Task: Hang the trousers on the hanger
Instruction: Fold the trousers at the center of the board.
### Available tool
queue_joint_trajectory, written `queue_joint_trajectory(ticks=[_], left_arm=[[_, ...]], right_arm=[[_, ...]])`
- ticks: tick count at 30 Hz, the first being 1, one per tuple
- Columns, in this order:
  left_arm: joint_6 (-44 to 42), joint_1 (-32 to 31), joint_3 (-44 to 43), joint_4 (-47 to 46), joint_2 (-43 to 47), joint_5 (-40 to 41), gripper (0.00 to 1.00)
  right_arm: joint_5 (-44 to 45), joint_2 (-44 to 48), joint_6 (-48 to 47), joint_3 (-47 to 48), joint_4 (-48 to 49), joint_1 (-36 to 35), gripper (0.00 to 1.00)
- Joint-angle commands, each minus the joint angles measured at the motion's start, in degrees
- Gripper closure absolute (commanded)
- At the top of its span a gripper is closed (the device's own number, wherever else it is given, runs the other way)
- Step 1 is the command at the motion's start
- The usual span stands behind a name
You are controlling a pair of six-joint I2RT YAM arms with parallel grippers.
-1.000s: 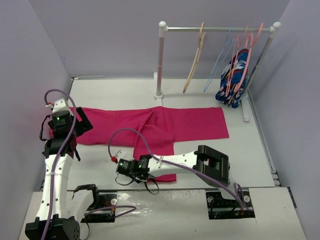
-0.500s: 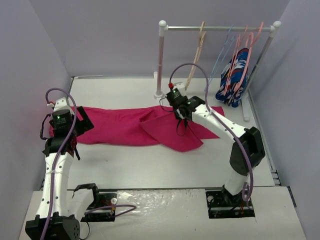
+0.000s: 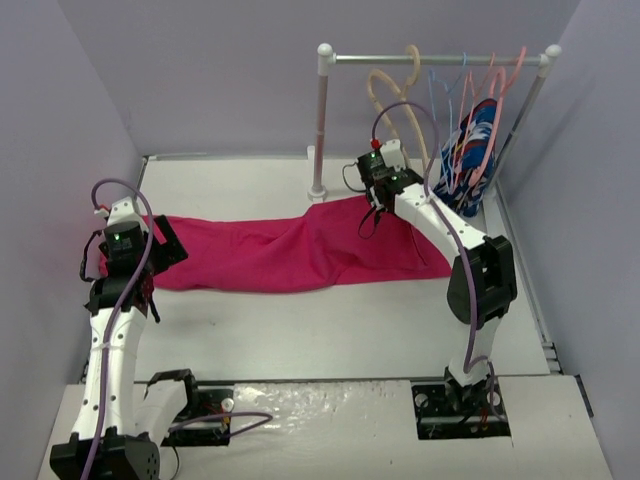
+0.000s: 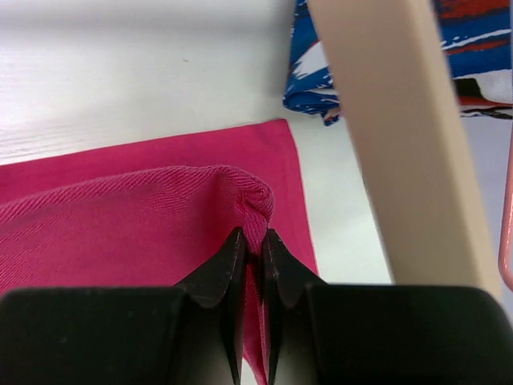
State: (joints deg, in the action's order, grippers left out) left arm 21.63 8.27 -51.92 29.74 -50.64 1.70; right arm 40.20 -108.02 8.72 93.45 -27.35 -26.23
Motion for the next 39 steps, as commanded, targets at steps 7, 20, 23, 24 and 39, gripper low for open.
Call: queue_joint_trajectory(ticks=[7, 20, 23, 24, 39], left_arm=[[-0.53, 0.43, -2.22, -2.49, -0.48, -0.46, 0.16], [-0.53, 0.5, -2.22, -2.4, -0.86, -0.18, 0.16], [-0.53, 0.44, -2.22, -2.26, -1.18, -0.35, 0.16], [-0.53, 0.43, -2.22, -2.23, -1.33, -0.56, 0.16], [-0.51, 0.52, -2.22, -2.58, -2.27, -3.4, 0.16]], right_arm=[[19.03, -1.16, 0.91, -1.6, 0.45, 1.28, 0.82], [17.72, 0.46, 1.12, 0.19, 0.37, -4.71, 0.49], [7.88, 4.06, 2.13, -1.88, 1.3, -10.1, 0.47], [4.0, 5.21, 3.09, -3.26, 1.87, -10.77, 0.47], [-25.44, 3.19, 11.62, -30.0, 23.05, -8.89, 0.46]])
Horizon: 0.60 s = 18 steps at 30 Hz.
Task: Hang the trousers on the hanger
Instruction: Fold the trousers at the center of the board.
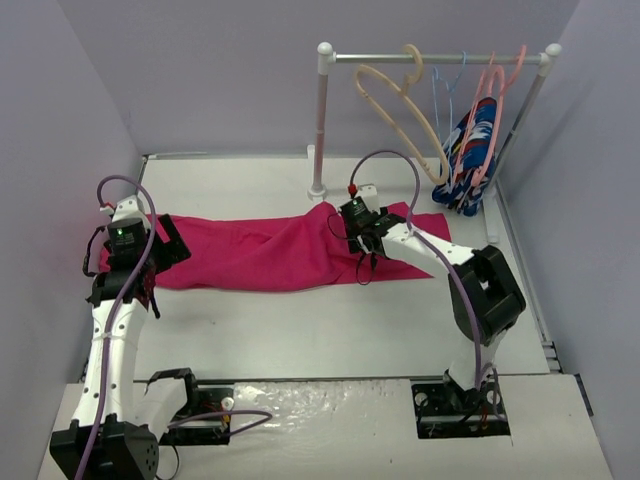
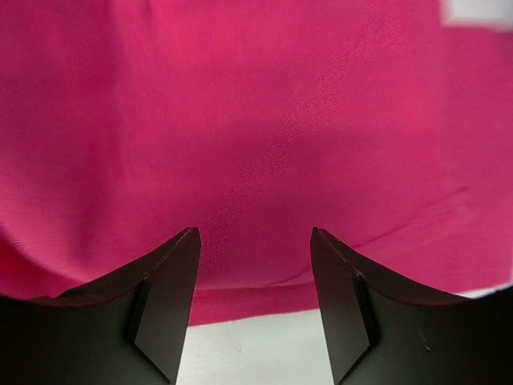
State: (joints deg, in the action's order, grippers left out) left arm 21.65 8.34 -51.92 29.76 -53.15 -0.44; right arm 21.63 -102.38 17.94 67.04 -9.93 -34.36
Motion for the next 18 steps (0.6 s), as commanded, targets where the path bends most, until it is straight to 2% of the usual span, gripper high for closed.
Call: queue_joint_trajectory(ticks=[1, 5, 14, 18], left_arm=[[-0.55, 0.42, -2.22, -2.57, 0.3, -1.38, 0.16], [-0.68, 0.42, -2.08, -3.15, 0.94, -2.74, 0.16], [-1.41, -0.48, -1.59, -5.51, 2.0, -7.91, 0.16], [-2.34, -3.41, -2.52, -5.51, 1.84, -8.49, 0.16]], right_arm=[[-7.43, -2.53, 2.8, -5.01, 5.72, -0.98, 0.46], [-11.63, -1.1, 5.23, -11.25, 5.78, -1.11, 0.46], [-16.57, 10.02, 12.96, -21.88, -1.05, -3.24, 0.45], [-11.62, 17.41, 13.15, -22.32, -2.61, -2.87, 0.44]])
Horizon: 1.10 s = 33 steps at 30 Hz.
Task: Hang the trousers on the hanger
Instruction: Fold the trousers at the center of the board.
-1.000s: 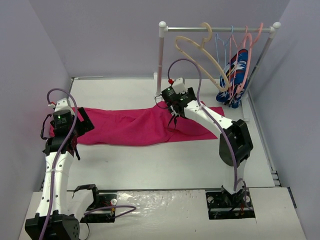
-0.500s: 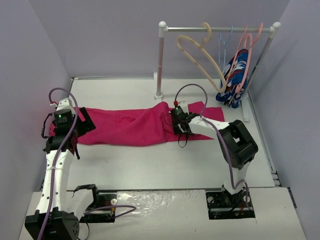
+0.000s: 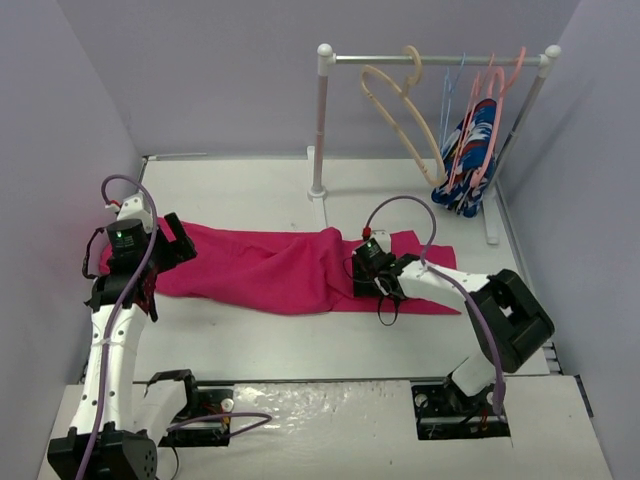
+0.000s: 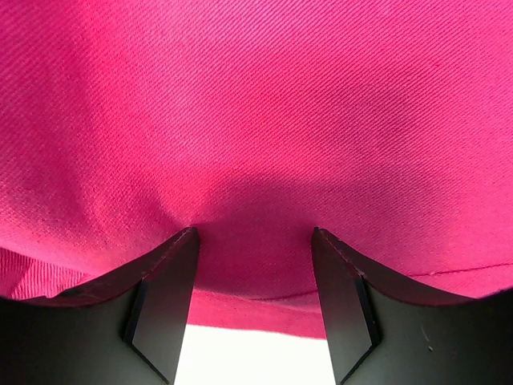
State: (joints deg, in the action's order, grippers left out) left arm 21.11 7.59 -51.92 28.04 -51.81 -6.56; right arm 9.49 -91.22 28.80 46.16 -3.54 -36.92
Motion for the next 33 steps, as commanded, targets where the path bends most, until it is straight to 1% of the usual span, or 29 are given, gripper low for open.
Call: queue_joint_trajectory(ticks=[1, 3, 5, 7, 9, 12, 15, 20, 24, 31, 33], left_arm=[[-2.01, -3.73, -3.28, -2.84, 0.16, -2.17, 0.15], [-2.88, -6.0, -5.82, -1.16, -0.5, -1.15, 0.15], [-3.21, -7.55, -7.16, 0.59, -0.95, -0.09, 0.15], [-3.41, -9.87, -8.04, 1.39, -0.98, 1.05, 0.14], [-3.62, -10.49, -7.83, 1.53, -0.63, 1.75, 0.12], [-4.27, -11.06, -6.15, 1.57, -0.19, 2.62, 0.08], [-4.44, -11.46, -4.89, 1.3, 0.07, 2.68, 0.06], [-4.75, -11.72, -2.95, 0.44, 0.22, 2.78, 0.05], [-4.93, -11.81, -2.57, 0.52, 0.39, 2.78, 0.05], [-4.85, -11.73, -2.22, 0.72, 0.75, 2.96, 0.05], [-4.85, -11.81, -2.22, 0.7, 0.83, 2.95, 0.05]], right_arm=[[2.14, 8.02, 2.13, -1.04, -9.35, 0.45, 0.44], [3.9, 11.37, 1.07, -0.36, -9.63, 3.14, 0.41], [3.92, 14.08, -0.76, 0.47, -9.71, 8.45, 0.38], [2.98, 14.89, -2.84, 1.48, -9.67, 14.15, 0.37], [0.53, 14.21, -4.53, 2.58, -9.61, 19.62, 0.37], [-5.62, 11.23, -6.88, 3.8, -8.29, 26.98, 0.37], [-11.36, 8.45, -6.51, 4.06, -5.13, 32.31, 0.39], [-12.88, 2.16, -6.02, 5.46, -1.12, 33.48, 0.42], [-12.13, -1.76, -6.13, 4.73, 2.06, 33.58, 0.42], [-11.17, -5.81, -6.63, 3.88, 5.04, 33.58, 0.43], [-11.16, -5.91, -6.84, 3.69, 5.39, 33.57, 0.46]])
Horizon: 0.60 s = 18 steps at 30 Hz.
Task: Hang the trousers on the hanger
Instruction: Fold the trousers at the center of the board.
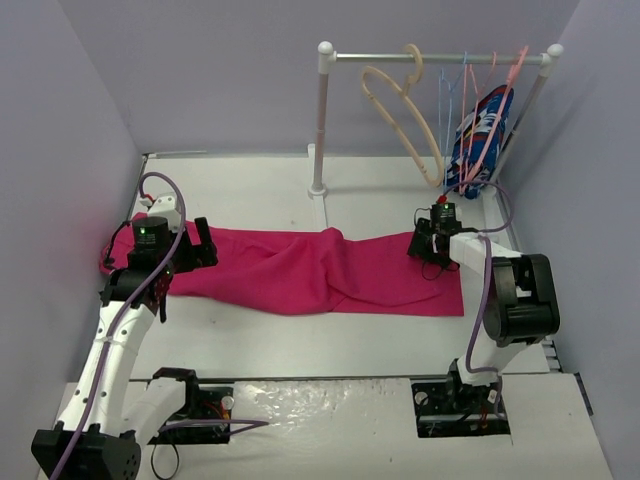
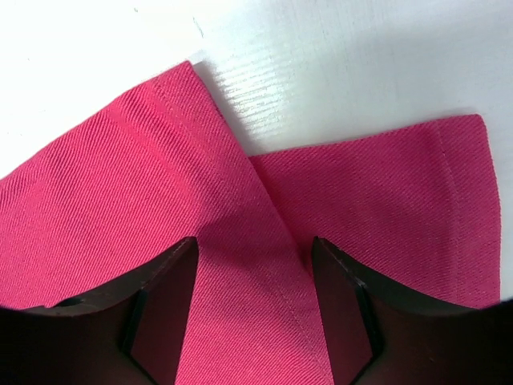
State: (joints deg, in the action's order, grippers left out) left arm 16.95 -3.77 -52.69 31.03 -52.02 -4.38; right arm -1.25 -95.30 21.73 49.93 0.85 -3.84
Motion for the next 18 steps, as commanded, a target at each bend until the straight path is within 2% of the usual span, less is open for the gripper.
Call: queue_joint_trajectory(ticks=[1, 3, 6, 9, 10, 18], left_arm=[[-0.69, -0.45, -1.45, -2.23, 1.05, 0.72, 0.05], [-0.69, -0.45, -1.45, -2.13, 1.05, 0.82, 0.05], [-0.69, -0.36, -1.45, -2.11, 1.13, 0.78, 0.05], [-0.69, -0.4, -1.45, -2.11, 1.13, 0.78, 0.05], [-0.69, -0.44, -1.45, -2.11, 1.13, 0.78, 0.05], [-0.73, -0.36, -1.41, -1.98, 1.27, 1.17, 0.05]], right_arm=[[-0.36, -1.87, 0.19, 0.01, 0.99, 0.44, 0.5], [-0.19, -1.77, 0.09, 0.14, 0.99, 0.34, 0.6], [0.64, -0.88, 0.07, 0.46, 0.53, 0.01, 0.83], [1.48, 0.82, -0.33, 1.13, -0.37, -0.95, 0.97], [2.11, 1.26, -0.46, 1.37, -0.67, -1.21, 1.0], [7.89, 9.68, 1.43, 4.95, -9.11, -3.59, 1.0]])
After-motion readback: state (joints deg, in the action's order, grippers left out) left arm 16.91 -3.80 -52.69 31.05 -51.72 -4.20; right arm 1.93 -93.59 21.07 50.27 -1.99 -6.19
